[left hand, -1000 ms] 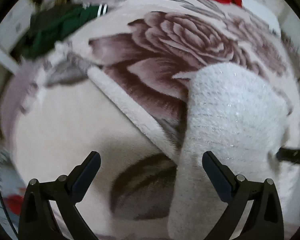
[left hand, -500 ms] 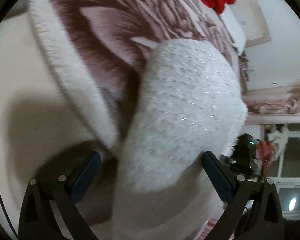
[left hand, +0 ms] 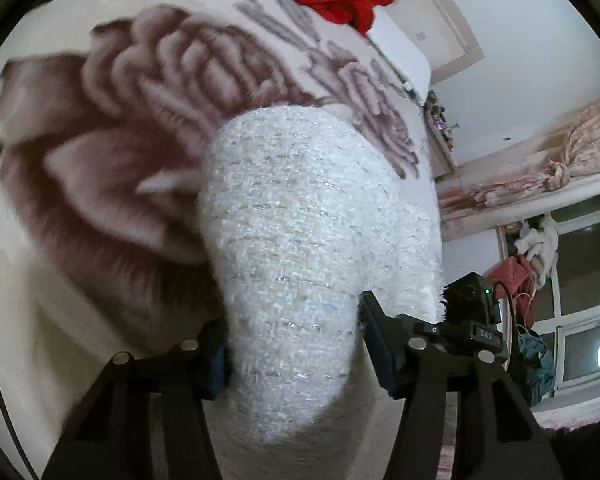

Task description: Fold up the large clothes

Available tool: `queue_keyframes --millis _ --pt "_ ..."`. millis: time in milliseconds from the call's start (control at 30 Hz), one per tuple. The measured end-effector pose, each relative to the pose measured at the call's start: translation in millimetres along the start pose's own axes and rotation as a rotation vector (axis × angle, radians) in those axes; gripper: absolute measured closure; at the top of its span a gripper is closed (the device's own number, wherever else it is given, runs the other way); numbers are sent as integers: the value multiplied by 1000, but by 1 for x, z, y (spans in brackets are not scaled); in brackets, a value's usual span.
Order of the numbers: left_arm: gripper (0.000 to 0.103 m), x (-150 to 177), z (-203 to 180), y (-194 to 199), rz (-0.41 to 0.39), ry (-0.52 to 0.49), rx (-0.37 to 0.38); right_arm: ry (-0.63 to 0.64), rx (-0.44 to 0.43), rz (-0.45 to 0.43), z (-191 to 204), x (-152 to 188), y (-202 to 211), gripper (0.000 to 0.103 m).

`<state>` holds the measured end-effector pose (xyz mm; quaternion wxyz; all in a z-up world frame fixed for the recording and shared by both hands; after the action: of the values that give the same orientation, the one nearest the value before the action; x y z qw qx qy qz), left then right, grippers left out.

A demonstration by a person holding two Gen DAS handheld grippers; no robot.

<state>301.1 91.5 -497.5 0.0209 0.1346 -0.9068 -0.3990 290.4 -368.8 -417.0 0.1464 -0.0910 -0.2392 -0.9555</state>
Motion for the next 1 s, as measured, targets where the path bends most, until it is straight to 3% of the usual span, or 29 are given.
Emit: queue_keyframes --millis 167,267,433,533,567,633,700,833,933,1000 --pt "50 -55 -33 9 -26 -74 29 51 2 -80 34 -23 61 52" --pt "50 -101 -51 -1 -24 -112 54 58 17 -144 49 -59 97 52" --pt "50 -201 -63 -41 -2 -164 82 71 73 -224 57 -162 147 52" --pt "50 -258 -57 -83 28 -189 58 51 113 -242 43 -227 164 52" --pt "50 -269 -53 -94 40 -189 52 41 127 -243 42 -270 145 52" --pt "49 -294 -37 -126 84 -182 24 17 153 -231 24 -305 149 52" --pt "49 -303 -24 -145 113 -183 -1 -12 171 -206 6 -329 149 52" --pt "43 -299 -21 -144 129 -190 27 -22 167 -181 0 -342 152 51" --pt "38 -294 -24 -136 155 -188 -24 -72 241 -182 -3 -329 156 42" --pt "36 -290 -28 -128 157 -185 -97 -100 315 -199 -2 -335 160 37"
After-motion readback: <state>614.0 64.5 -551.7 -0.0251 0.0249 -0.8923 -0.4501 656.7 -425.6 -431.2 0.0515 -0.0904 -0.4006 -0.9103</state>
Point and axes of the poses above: each gripper's, at about its wrist camera, not at the fingertips, and y roughly against the way its jaws point, z to its left, x to its underside, the point moved 4 cm from there along -y, roughly the way its jaws point, and after that the axes turned 12 degrees about z, right-handed, at the moved point
